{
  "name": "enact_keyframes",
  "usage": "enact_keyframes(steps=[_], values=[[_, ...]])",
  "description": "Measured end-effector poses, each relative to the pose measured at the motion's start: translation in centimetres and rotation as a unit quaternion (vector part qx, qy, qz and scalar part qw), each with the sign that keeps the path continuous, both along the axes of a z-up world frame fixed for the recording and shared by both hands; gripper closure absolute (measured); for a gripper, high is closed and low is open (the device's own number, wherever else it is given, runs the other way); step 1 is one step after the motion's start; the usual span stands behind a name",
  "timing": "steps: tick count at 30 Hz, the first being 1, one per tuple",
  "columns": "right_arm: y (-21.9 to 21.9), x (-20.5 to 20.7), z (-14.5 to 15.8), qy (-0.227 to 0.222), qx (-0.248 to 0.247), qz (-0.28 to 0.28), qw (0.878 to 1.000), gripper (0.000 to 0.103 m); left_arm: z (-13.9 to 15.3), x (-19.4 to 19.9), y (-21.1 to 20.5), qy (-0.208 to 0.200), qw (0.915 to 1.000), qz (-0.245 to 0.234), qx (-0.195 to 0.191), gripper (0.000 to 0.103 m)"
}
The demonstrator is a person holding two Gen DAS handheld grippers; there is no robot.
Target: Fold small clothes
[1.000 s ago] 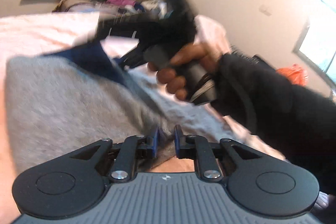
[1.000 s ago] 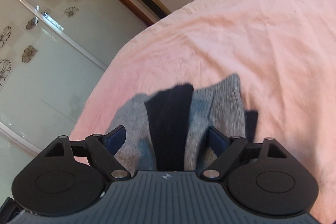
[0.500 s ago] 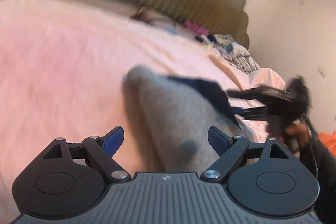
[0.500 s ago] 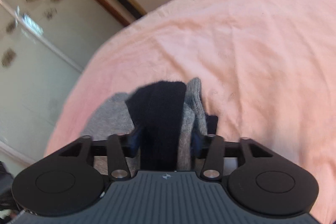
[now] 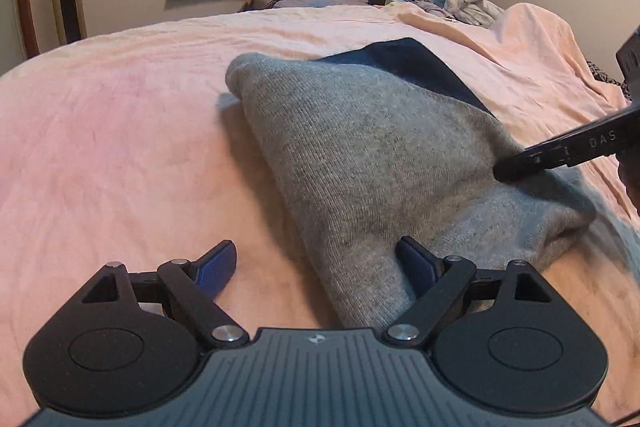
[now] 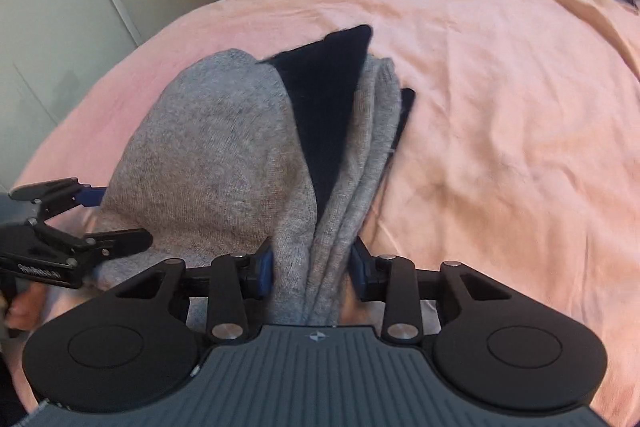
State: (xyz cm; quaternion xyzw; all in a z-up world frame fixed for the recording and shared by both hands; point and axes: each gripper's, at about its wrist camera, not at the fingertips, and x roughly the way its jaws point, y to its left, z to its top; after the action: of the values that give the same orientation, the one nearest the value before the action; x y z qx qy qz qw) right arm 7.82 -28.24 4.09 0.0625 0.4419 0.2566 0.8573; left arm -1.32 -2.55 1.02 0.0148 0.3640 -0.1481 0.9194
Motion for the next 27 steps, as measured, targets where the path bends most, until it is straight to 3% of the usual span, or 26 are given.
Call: enact_keyframes(steps=[2, 5, 8, 10, 13, 14, 15, 19, 21, 24, 26, 27], values=[[-1.1, -0.2, -0.3, 0.012, 0.033, -0.007, 0.999, 0.064, 0.2, 0.6, 0.4, 0.012, 0.9998, 0.006, -0.017, 0.015], [-2.4, -1.2, 0.2, 0.037, 0.095, -0.033, 0.994, 0.044, 0.5, 1.0, 0.9, 0.024, 0.999, 0.011, -0.036, 0.015], [-2.9, -3.1, 0.3, 0.05, 0.14, -0.027, 0.988, 0.044, 0.5, 0.8, 0.6, 0.021, 0.9993, 0.011, -0.028, 0.014], [-1.3, -4.2, -0.2, 0.05, 0.093, -0.01, 0.994, 0.044, 0.5, 0.4, 0.3, 0.016, 0.9995, 0.012, -0.024, 0.013], [0.3, -6.6, 0.0, -0.015, 0.0, 0.021, 1.0, 0.046, 0.4, 0.2, 0.3, 0.011, 0.9996, 0.01, -0.023, 0.012], [0.6, -7.0, 0.1, -0.033, -0.033, 0.031, 0.998, 0.058, 0.4, 0.2, 0.3, 0.01, 0.9997, 0.008, -0.022, 0.012], [0.6, -7.4, 0.0, -0.042, -0.046, 0.039, 0.997, 0.057, 0.4, 0.1, 0.3, 0.009, 0.9997, 0.007, -0.023, 0.012], [0.3, -6.9, 0.4, -0.022, -0.053, 0.05, 0.997, 0.051, 0.5, 0.1, 0.4, 0.01, 0.9996, 0.009, -0.025, 0.012], [-0.1, -5.6, 1.0, 0.01, -0.028, 0.036, 0.999, 0.034, 0.7, 0.1, 0.8, 0.017, 0.9993, 0.011, -0.032, 0.012], [-1.7, -3.7, 3.0, -0.015, 0.048, -0.01, 0.999, 0.007, 1.7, 0.5, 2.7, 0.045, 0.9951, 0.023, -0.085, 0.012], [-3.2, -2.1, 3.7, -0.031, 0.11, -0.04, 0.993, 0.0, 2.2, 1.7, 5.1, 0.069, 0.9824, 0.042, -0.169, 0.012], [-3.9, -0.8, 3.7, -0.03, 0.134, -0.054, 0.989, 0.0, 2.2, 2.6, 6.4, 0.086, 0.9713, 0.054, -0.215, 0.012]])
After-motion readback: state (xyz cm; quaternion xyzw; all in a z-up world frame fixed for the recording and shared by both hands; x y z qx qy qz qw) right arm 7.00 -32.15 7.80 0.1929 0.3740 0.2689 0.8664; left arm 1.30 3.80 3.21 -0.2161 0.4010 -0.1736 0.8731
